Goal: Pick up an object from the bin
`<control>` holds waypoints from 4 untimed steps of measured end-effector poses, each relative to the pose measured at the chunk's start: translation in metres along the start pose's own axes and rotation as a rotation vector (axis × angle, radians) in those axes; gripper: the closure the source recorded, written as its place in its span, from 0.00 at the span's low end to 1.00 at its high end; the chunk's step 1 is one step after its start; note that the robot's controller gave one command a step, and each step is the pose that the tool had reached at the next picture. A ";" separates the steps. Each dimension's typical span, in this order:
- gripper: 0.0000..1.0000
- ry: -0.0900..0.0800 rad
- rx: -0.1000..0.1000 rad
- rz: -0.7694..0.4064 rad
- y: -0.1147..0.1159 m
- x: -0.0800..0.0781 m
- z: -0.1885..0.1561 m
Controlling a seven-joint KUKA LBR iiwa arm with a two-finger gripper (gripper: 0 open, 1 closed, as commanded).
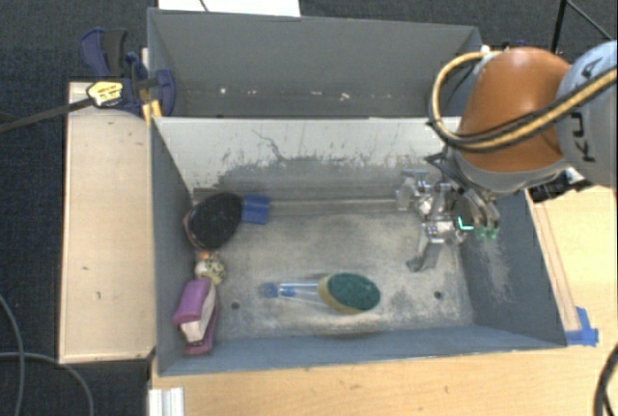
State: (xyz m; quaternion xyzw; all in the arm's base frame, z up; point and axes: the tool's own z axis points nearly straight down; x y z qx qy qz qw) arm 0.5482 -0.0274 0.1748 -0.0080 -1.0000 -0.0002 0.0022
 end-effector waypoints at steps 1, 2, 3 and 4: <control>0.00 -0.001 -0.002 -0.212 0.048 0.042 0.076; 0.00 -0.012 0.000 -0.153 0.063 0.064 0.105; 1.00 -0.008 0.000 -0.155 0.063 0.066 0.105; 1.00 -0.016 0.001 -0.162 0.055 0.044 -0.010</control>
Offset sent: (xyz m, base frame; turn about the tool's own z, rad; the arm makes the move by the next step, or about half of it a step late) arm -0.0406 0.0469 -0.0743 -0.2118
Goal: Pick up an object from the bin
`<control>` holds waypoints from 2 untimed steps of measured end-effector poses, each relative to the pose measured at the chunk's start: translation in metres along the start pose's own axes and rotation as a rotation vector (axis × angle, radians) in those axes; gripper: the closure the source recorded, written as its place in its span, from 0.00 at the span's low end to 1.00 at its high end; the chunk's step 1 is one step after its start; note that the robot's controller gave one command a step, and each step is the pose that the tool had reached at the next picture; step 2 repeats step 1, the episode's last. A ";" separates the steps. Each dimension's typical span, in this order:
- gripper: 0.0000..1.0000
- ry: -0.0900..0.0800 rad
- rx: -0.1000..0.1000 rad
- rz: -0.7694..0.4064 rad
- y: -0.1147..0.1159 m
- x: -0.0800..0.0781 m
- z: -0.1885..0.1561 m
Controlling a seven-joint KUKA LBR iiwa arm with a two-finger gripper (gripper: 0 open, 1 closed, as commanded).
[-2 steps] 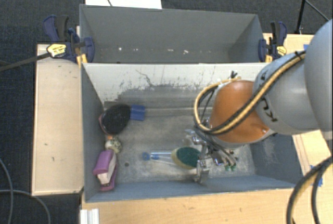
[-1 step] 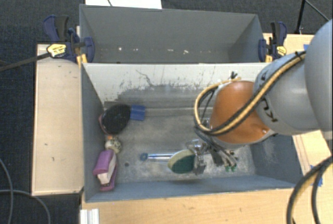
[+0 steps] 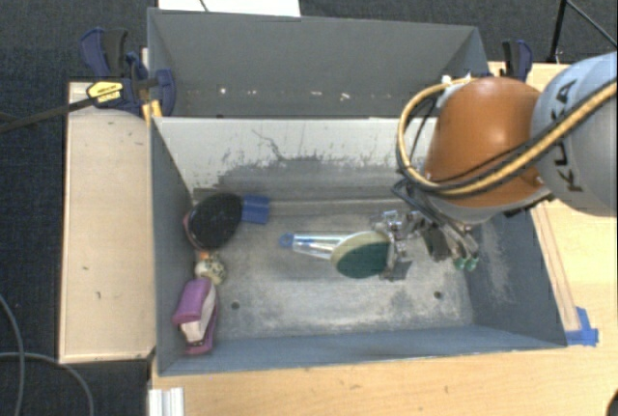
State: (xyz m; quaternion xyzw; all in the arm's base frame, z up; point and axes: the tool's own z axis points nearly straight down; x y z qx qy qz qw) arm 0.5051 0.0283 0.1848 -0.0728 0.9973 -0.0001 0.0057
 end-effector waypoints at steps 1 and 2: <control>1.00 0.001 0.000 -0.005 -0.007 0.016 -0.096; 1.00 0.001 0.000 -0.005 -0.007 0.016 -0.096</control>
Offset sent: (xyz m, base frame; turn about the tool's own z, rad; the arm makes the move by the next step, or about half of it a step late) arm -0.0173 -0.0090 0.0912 -0.0086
